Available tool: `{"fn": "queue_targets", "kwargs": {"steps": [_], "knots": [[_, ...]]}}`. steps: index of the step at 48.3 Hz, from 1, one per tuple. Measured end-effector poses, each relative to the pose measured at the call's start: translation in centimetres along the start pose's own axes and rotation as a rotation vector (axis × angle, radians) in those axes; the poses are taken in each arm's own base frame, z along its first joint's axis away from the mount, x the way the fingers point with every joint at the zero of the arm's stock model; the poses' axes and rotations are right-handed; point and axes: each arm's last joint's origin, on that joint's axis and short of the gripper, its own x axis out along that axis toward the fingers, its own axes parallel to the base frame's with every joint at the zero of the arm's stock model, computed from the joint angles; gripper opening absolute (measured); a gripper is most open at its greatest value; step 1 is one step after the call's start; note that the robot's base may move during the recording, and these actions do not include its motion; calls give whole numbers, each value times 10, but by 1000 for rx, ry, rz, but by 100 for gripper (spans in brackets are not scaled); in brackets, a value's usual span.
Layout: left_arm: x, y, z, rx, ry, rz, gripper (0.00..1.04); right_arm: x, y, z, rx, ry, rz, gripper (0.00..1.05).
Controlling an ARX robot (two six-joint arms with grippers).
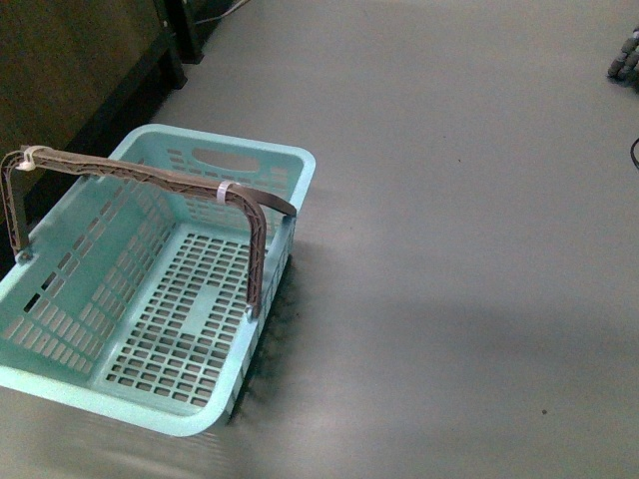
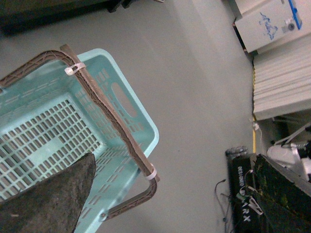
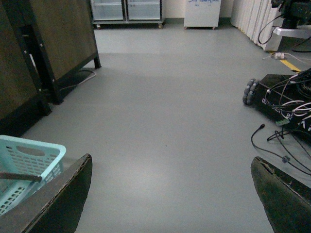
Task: Pick lemon and mango into basket
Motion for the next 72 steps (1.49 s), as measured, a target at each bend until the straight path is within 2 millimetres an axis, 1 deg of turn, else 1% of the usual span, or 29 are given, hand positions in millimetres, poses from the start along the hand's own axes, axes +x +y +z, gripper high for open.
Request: {"fn": "queue_targets", "kwargs": {"steps": [5, 10, 21, 22, 24, 25, 30, 36, 43, 53, 54, 56, 60, 64, 66, 69, 70, 72], "knots": [[21, 2, 3, -81, 1, 28, 98, 0, 0, 0, 0, 0, 0, 96], [41, 8, 3, -120, 3, 71, 98, 0, 0, 0, 0, 0, 0, 96], [87, 26, -7, -191, 33, 157, 98, 0, 0, 0, 0, 0, 0, 96], [89, 27, -7, -195, 34, 159, 98, 0, 0, 0, 0, 0, 0, 96], [100, 31, -10, -208, 41, 178, 98, 0, 0, 0, 0, 0, 0, 96], [103, 32, -11, -211, 43, 182, 98, 0, 0, 0, 0, 0, 0, 96], [135, 39, -21, -249, 63, 227, 98, 0, 0, 0, 0, 0, 0, 96], [166, 38, -30, -278, 83, 240, 98, 0, 0, 0, 0, 0, 0, 96], [197, 38, -39, -308, 95, 271, 98, 0, 0, 0, 0, 0, 0, 96], [232, 39, -52, -315, 118, 308, 98, 0, 0, 0, 0, 0, 0, 96], [236, 38, -54, -312, 119, 308, 96, 0, 0, 0, 0, 0, 0, 96], [241, 37, -55, -311, 122, 309, 89, 0, 0, 0, 0, 0, 0, 96], [248, 34, -59, -311, 128, 303, 72, 0, 0, 0, 0, 0, 0, 96], [251, 32, -60, -317, 131, 302, 54, 0, 0, 0, 0, 0, 0, 96], [252, 34, -62, -325, 132, 307, 47, 0, 0, 0, 0, 0, 0, 96], [252, 35, -62, -396, 129, 314, 34, 0, 0, 0, 0, 0, 0, 96], [252, 34, -62, -407, 129, 314, 32, 0, 0, 0, 0, 0, 0, 96], [252, 34, -62, -407, 133, 312, 30, 0, 0, 0, 0, 0, 0, 96]]}}
